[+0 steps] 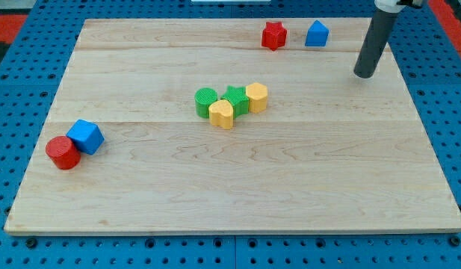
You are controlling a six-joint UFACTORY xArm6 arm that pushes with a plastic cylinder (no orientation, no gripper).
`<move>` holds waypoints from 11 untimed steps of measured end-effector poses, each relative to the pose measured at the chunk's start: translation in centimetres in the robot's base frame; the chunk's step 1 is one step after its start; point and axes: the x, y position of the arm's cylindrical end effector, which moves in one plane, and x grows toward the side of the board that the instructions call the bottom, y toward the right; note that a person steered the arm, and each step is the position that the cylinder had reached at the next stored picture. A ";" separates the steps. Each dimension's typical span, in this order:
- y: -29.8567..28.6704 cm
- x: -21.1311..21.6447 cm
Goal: Push the red star towards the top center of the board
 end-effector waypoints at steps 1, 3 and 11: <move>0.1 -1.3; -1.6 -8.5; -19.5 -9.6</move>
